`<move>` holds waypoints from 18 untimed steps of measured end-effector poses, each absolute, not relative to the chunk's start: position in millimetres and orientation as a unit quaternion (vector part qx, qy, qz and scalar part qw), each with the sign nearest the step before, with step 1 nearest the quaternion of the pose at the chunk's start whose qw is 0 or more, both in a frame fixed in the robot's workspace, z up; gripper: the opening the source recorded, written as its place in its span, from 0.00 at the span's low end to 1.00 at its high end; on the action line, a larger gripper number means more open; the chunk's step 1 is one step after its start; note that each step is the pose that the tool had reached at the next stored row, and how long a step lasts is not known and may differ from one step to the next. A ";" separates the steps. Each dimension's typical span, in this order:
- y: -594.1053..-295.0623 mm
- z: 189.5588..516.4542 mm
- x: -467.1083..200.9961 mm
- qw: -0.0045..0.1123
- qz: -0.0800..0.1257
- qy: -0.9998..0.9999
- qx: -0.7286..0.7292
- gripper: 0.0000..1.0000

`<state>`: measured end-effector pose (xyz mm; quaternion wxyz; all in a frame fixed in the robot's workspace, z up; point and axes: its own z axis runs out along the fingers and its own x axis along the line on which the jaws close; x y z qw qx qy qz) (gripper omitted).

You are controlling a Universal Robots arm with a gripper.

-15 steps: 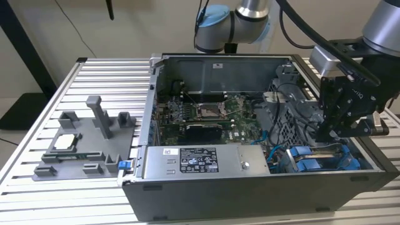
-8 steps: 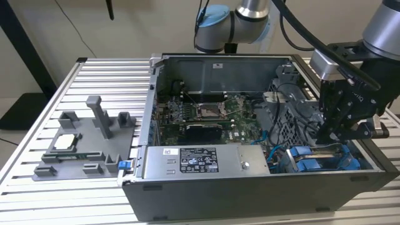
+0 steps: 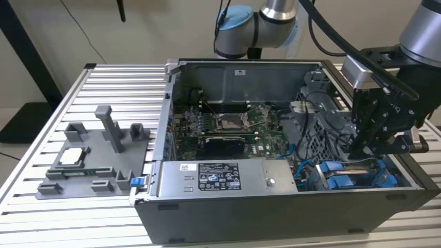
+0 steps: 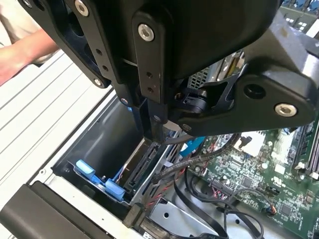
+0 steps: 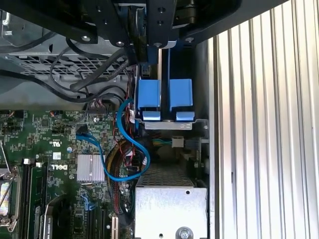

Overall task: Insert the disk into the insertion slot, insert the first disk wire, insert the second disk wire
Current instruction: 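Insert the first disk wire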

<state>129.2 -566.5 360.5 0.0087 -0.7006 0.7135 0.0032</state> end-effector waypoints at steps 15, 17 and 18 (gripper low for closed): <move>-572.6 353.0 148.9 0.011 0.007 0.713 -0.701 0.00; -572.6 351.4 150.4 0.013 0.007 0.713 -0.701 0.00; -572.6 350.4 151.1 0.014 0.007 0.713 -0.701 0.00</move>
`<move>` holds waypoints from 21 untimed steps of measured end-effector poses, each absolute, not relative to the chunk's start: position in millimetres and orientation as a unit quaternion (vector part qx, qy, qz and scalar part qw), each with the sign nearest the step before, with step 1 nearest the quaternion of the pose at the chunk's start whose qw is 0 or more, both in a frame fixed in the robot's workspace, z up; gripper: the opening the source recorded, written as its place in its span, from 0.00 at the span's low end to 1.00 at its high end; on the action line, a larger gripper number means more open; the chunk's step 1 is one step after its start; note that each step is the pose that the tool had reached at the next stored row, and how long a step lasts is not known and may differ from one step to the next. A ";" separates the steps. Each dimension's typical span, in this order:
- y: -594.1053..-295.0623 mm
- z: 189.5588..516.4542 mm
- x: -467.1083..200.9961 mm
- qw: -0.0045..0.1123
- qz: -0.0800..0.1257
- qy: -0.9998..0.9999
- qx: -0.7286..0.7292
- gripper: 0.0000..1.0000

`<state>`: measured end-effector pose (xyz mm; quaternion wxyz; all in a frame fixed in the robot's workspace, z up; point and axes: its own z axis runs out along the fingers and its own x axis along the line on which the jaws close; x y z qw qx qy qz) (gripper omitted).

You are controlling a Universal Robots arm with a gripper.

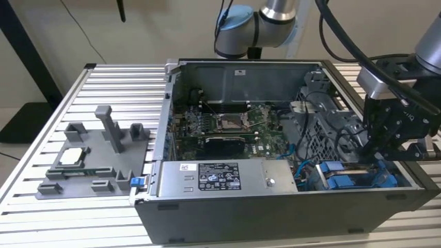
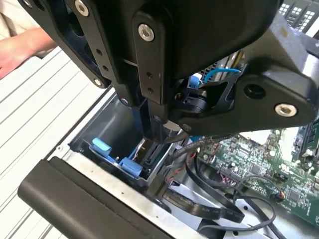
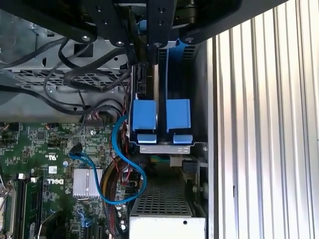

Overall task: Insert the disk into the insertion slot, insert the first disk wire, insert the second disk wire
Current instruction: 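Insert the first disk wire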

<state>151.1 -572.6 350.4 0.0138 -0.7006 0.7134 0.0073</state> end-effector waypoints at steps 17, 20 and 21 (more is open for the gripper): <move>-568.3 343.1 157.1 0.018 0.006 0.712 -0.702 0.00; -568.3 342.8 157.0 0.018 0.006 0.712 -0.702 0.00; -568.4 342.7 157.0 0.018 0.006 0.712 -0.702 0.00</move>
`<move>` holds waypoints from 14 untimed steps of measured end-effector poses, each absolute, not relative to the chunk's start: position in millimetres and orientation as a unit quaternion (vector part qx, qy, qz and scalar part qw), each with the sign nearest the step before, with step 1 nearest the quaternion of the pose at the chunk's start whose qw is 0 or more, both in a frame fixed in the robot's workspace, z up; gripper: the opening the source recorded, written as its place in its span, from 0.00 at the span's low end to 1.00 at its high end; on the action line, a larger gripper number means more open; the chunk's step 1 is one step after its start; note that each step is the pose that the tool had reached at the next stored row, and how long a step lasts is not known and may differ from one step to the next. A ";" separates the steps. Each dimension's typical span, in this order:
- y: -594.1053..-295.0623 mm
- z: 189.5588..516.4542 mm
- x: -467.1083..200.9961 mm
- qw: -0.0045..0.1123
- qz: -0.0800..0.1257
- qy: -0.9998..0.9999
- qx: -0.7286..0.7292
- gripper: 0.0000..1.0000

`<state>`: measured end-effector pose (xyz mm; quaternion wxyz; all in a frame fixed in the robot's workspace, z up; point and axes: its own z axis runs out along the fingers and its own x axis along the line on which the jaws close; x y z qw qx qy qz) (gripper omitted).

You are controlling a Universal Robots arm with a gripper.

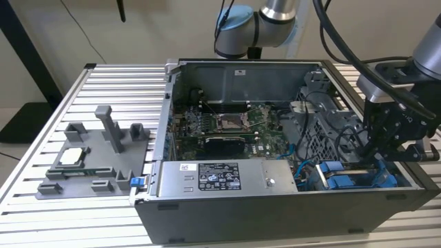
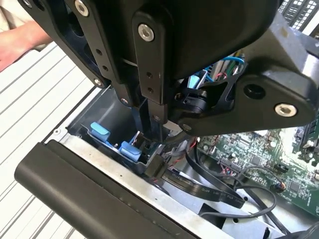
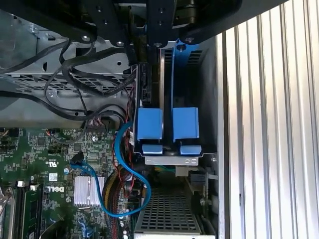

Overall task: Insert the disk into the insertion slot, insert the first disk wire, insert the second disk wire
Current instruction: 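Insert the first disk wire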

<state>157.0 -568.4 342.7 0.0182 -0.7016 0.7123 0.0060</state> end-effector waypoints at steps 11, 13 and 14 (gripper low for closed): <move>-568.4 340.0 157.1 0.018 0.006 0.716 -0.698 0.00; -568.2 339.9 157.1 0.018 0.006 0.717 -0.696 0.00; -568.1 339.9 157.1 0.018 0.006 0.718 -0.696 0.00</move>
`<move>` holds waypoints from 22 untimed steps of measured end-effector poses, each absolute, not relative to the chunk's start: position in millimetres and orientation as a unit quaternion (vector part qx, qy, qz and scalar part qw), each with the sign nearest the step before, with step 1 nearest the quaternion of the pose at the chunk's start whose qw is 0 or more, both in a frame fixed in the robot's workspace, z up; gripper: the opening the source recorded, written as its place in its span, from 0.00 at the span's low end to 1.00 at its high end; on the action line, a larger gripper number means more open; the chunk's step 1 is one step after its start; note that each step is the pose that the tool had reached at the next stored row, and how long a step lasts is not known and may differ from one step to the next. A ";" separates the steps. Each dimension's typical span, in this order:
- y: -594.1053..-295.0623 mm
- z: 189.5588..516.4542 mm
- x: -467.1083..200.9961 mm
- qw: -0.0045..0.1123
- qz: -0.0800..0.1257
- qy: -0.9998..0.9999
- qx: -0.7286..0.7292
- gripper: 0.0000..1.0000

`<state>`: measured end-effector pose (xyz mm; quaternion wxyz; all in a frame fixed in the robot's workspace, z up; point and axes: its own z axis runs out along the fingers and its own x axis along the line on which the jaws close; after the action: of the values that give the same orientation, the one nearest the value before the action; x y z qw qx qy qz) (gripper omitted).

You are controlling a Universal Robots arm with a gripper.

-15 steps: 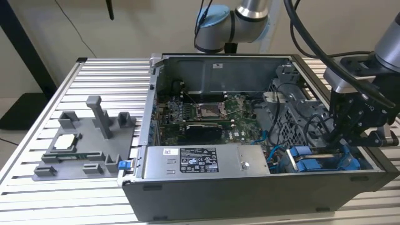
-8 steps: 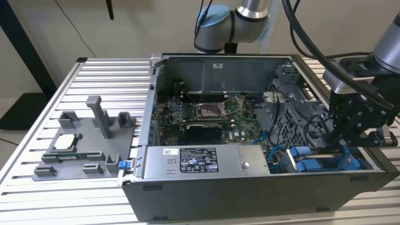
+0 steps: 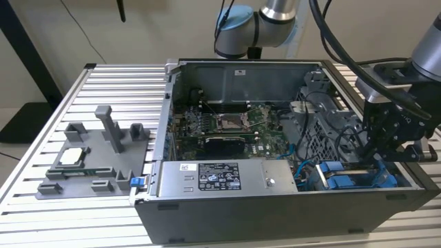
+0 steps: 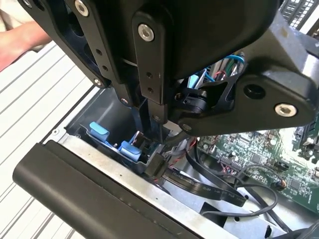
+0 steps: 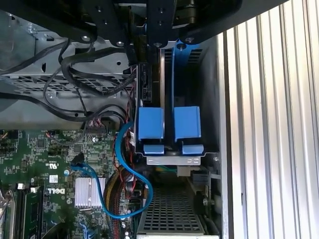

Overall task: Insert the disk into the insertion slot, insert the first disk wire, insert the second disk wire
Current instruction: 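Insert the first disk wire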

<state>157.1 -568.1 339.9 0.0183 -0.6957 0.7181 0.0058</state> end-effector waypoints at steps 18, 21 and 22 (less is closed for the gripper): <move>-566.5 331.1 157.1 0.018 0.006 0.723 -0.691 1.00; -566.5 334.5 157.0 0.018 0.006 0.723 -0.691 1.00; -566.5 338.0 157.0 0.018 0.006 0.723 -0.691 1.00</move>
<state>157.0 -566.5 338.0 0.0178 -0.6908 0.7228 0.0061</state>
